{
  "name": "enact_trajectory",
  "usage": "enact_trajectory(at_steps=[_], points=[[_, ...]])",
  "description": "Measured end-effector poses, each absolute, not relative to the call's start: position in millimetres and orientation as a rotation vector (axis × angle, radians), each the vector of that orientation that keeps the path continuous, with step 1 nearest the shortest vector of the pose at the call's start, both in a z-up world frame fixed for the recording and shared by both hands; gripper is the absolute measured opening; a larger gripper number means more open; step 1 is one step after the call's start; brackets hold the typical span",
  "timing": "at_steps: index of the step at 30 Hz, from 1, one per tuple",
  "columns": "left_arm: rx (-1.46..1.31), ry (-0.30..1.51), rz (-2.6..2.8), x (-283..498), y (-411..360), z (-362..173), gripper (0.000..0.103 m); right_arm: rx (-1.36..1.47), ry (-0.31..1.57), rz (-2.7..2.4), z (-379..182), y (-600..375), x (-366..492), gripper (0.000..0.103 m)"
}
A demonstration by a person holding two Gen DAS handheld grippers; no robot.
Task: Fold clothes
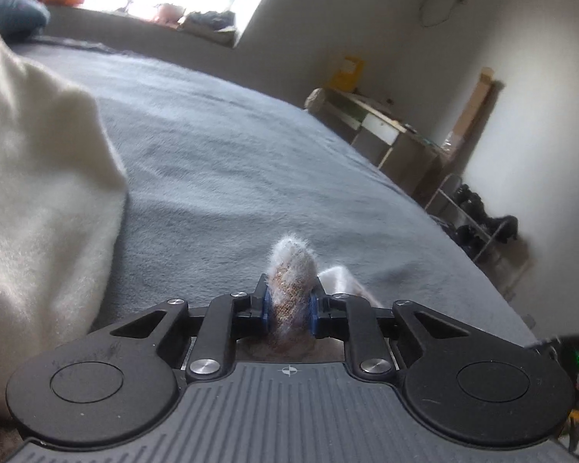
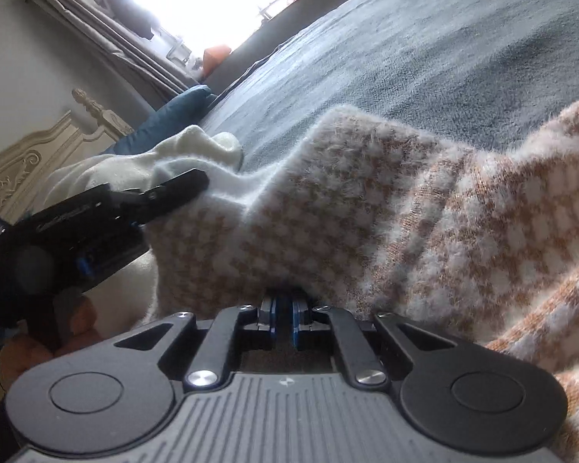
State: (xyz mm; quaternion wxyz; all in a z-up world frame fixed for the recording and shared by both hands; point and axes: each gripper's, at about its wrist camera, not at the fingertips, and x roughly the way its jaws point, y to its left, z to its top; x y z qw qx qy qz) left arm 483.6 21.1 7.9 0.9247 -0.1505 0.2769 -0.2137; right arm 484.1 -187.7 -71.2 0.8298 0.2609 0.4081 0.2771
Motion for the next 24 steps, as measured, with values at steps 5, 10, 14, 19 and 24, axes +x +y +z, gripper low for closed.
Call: enact_trajectory(at_steps=[5,10,14,19,24], points=[[-0.120,0.477,-0.521,443,-3,23,0.016,0.585,0.846,0.625,-68,-195,478,0.013],[0.053,0.413,-0.578,413,-13,20,0.016,0.526,0.792,0.683,-30,-217,447,0.029],[0.221,0.366,-0.625,392,-19,7,0.016,0.533,0.668,0.622,12,-251,434,0.043],[0.362,0.315,-0.664,374,-27,-5,0.016,0.533,0.651,0.462,32,-254,475,0.044],[0.487,0.284,-0.692,361,-34,-13,0.016,0.570,0.707,0.422,24,-234,542,0.047]])
